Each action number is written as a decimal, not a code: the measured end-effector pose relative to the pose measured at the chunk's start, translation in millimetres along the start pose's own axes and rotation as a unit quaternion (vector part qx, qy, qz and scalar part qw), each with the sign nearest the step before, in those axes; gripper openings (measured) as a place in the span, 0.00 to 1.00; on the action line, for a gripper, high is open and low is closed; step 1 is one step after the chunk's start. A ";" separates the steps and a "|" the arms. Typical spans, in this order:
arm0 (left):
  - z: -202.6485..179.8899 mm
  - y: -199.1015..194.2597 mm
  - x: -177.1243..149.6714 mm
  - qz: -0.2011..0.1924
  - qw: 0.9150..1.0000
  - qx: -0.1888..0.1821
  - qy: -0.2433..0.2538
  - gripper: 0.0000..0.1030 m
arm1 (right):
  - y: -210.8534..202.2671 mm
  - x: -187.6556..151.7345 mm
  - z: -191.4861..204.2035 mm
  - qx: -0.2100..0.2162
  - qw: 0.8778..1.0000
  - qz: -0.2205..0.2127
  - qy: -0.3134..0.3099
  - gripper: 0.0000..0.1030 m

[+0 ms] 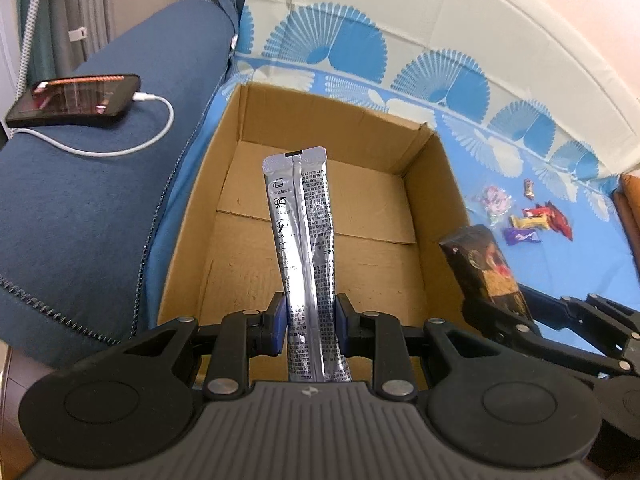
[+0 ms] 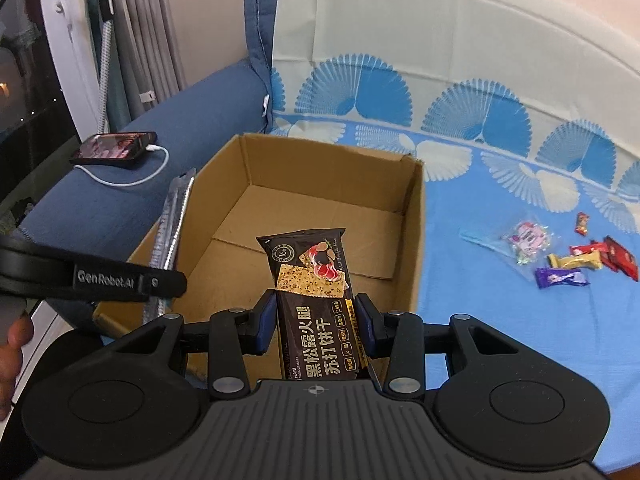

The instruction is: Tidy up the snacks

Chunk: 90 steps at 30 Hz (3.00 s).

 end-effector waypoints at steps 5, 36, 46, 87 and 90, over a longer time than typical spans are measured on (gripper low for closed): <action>3.8 33.1 6.4 0.022 1.000 0.010 0.003 0.27 | 38.0 1.5 -2.8 -0.004 1.000 0.025 0.008 0.43; 19.6 122.6 6.9 0.106 0.993 0.056 0.020 0.81 | 118.2 -0.8 -17.3 -0.086 0.993 0.055 -0.054 0.75; 12.0 18.0 -20.5 0.005 0.993 0.111 0.041 1.00 | 8.2 -13.5 -4.8 -0.079 0.994 -0.012 -0.079 0.93; -17.0 -118.5 -94.8 -0.103 0.988 0.108 0.029 1.00 | -136.2 -66.8 21.3 -0.032 0.991 -0.112 -0.064 1.00; -16.8 -116.0 -95.2 -0.099 0.989 0.108 0.028 1.00 | -134.7 -66.7 21.9 -0.032 0.992 -0.108 -0.065 1.00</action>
Point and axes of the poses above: each gripper's, at about its wrist camera, not at the fingertips, and y roughly the way its jaws point, z to its left, x to its top, the point moved 7 cm from there along y, roughly the way its jaws point
